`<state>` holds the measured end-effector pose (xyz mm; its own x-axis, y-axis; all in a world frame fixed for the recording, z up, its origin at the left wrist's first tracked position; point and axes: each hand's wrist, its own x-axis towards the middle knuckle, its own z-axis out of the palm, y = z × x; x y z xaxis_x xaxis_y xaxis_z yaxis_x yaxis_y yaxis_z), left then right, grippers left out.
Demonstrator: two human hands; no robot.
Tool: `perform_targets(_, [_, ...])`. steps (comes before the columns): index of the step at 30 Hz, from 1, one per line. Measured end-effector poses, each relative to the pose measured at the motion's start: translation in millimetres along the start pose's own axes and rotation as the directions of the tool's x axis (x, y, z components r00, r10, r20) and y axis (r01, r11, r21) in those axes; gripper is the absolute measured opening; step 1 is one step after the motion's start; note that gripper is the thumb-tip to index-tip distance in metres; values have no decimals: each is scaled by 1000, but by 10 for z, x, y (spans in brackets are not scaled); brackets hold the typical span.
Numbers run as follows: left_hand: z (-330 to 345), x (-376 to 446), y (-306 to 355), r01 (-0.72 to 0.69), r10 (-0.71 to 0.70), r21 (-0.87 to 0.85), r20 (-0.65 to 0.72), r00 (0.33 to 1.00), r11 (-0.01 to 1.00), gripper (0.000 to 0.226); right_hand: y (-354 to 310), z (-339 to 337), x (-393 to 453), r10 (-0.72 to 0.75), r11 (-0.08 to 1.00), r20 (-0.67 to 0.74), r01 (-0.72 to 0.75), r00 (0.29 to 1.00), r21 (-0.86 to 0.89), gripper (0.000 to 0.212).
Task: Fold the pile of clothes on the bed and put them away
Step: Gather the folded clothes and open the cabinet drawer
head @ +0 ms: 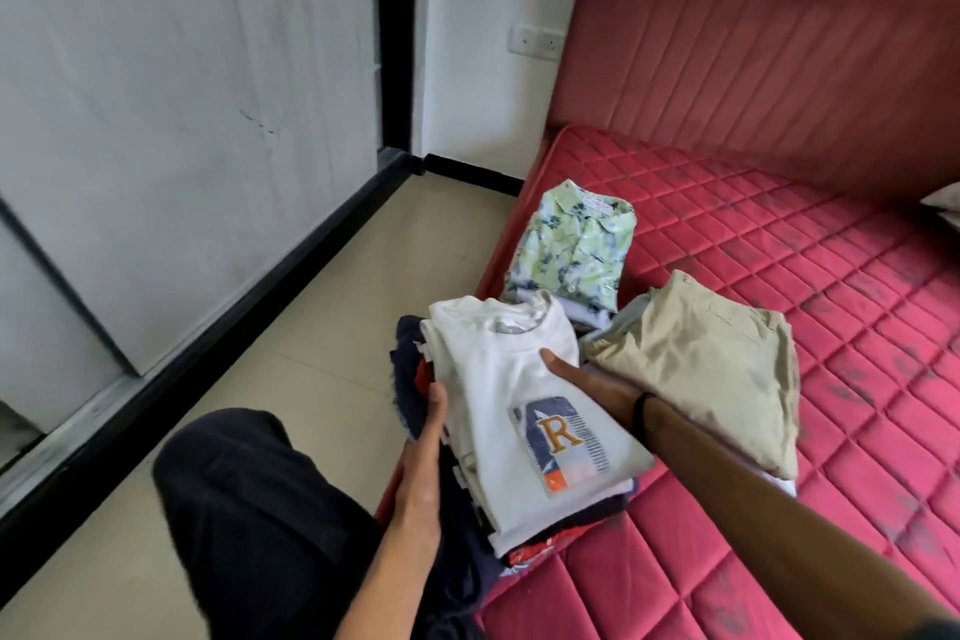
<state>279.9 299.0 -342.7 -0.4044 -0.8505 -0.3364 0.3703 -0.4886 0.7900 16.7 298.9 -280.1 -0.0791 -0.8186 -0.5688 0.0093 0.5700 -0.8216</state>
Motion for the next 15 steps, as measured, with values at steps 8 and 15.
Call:
perform_targets(8, [-18, -185, 357, -116, 139, 124, -194, 971, 985, 102, -314, 531, -196, 2, 955, 148, -45, 989, 292, 46])
perform_targets(15, [-589, -495, 1612, -353, 435, 310, -256, 863, 883, 102, -1292, 1600, -135, -159, 976, 337, 95, 928, 198, 44])
